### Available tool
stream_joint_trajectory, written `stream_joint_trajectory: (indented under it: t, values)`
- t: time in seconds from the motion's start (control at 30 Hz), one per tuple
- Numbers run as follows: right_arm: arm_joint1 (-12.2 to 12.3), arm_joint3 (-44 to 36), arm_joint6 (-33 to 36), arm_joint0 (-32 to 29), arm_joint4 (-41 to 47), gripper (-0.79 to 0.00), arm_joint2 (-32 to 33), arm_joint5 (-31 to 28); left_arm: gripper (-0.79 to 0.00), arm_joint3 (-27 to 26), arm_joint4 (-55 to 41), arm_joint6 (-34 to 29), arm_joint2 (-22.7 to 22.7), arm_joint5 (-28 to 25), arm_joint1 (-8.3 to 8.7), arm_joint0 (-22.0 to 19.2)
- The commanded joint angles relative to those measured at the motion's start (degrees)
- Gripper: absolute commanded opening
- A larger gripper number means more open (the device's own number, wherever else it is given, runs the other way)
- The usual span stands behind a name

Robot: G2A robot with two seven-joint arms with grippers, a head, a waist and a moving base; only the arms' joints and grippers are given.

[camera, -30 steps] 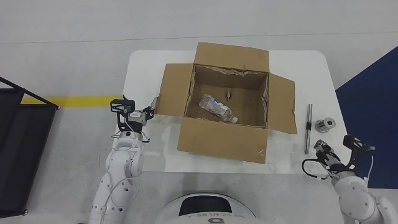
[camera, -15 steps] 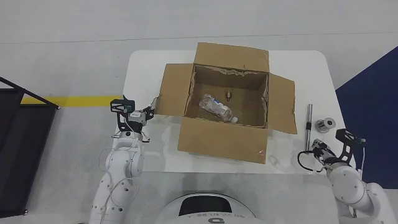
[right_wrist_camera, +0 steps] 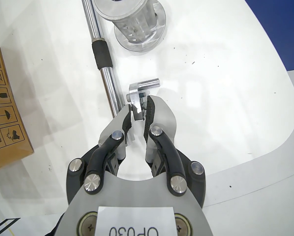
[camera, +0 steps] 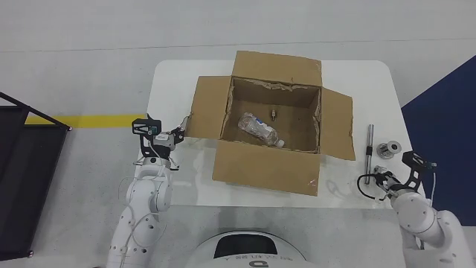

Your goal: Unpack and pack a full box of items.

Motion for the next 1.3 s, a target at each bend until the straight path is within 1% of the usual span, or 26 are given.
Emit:
stream_joint_trajectory:
  t: [0.0, 0.17, 0.33, 0.4, 0.43, 0.47, 0.5, 0.83, 0.87, 0.9, 0.93, 0.97, 1.03, 1.1, 1.13, 1.17, 1.23, 1.27]
  values:
    - [0.0, 0.3, 0.2, 0.2, 0.2, -0.517, 0.1, 0.0, 0.000, 0.0, 0.0, 0.0, 0.0, 0.0, 0.00, 0.0]
    - [-0.1, 0.1, -0.7, -0.7, 2.1, -0.465, 1.4, -0.8, 0.000, 0.0, 0.0, 0.0, 0.0, 0.0, 0.00, 0.0]
    - [-0.7, -3.6, -4.9, -6.8, 8.4, -0.434, 5.8, -6.0, 0.000, 0.0, 0.0, 0.0, 0.0, 0.0, 0.00, 0.0]
    - [-1.0, -5.6, -6.4, -9.7, 10.9, -0.397, 7.1, -9.5, 0.000, 0.0, 0.0, 0.0, 0.0, 0.0, 0.00, 0.0]
    - [-1.1, -6.5, -6.7, -11.6, 12.3, -0.302, 7.8, -12.4, 0.000, 0.0, 0.0, 0.0, 0.0, 0.0, 0.00, 0.0]
    - [-1.2, -6.7, -6.8, -12.6, 12.8, 0.000, 8.3, -13.9, 0.000, 0.0, 0.0, 0.0, 0.0, 0.0, 0.00, 0.0]
    - [-1.2, -6.8, -6.9, -13.5, 13.3, 0.000, 8.8, -15.4, 0.000, 0.0, 0.0, 0.0, 0.0, 0.0, 0.00, 0.0]
    - [-1.2, -6.7, -6.9, -13.4, 13.7, 0.000, 8.8, -15.4, 0.000, 0.0, 0.0, 0.0, 0.0, 0.0, 0.00, 0.0]
    - [-1.3, -6.3, -6.6, -13.0, 17.1, 0.000, 8.8, -15.9, 0.000, 0.0, 0.0, 0.0, 0.0, 0.0, 0.00, 0.0]
    - [-1.4, -7.1, -6.3, -13.1, 20.1, 0.000, 9.3, -18.7, 0.000, 0.0, 0.0, 0.0, 0.0, 0.0, 0.00, 0.0]
    - [-1.4, -8.4, -6.7, -13.8, 22.1, 0.000, 10.2, -22.3, 0.000, 0.0, 0.0, 0.0, 0.0, 0.0, 0.00, 0.0]
    - [-1.5, -10.2, -7.3, -14.7, 23.0, 0.000, 10.9, -24.2, 0.000, 0.0, 0.0, 0.0, 0.0, 0.0, 0.00, 0.0]
    - [-1.8, -15.8, -8.4, -16.9, 24.1, 0.000, 11.4, -25.9, 0.000, 0.0, 0.0, 0.0, 0.0, 0.0, 0.00, 0.0]
    - [-2.0, -21.1, -8.5, -19.0, 23.7, 0.000, 11.9, -26.5, 0.000, 0.0, 0.0, 0.0, 0.0, 0.0, 0.00, 0.0]
    - [-2.1, -23.8, -7.9, -19.2, 23.1, 0.000, 11.9, -27.0, 0.000, 0.0, 0.0, 0.0, 0.0, 0.0, 0.00, 0.0]
    - [-2.1, -25.6, -6.4, -19.2, 22.6, 0.000, 11.6, -27.5, 0.000, 0.0, 0.0, 0.0, 0.0, 0.0, 0.00, 0.0]
    - [-2.0, -29.7, -4.1, -18.7, 22.5, 0.000, 11.1, -24.2, 0.000, 0.0, 0.0, 0.0, 0.0, 0.0, 0.00, 0.0]
    - [-1.8, -30.0, -2.4, -17.6, 21.4, 0.000, 10.1, -25.3, 0.000, 0.0, 0.0, 0.0, 0.0, 0.0, 0.00, 0.0]
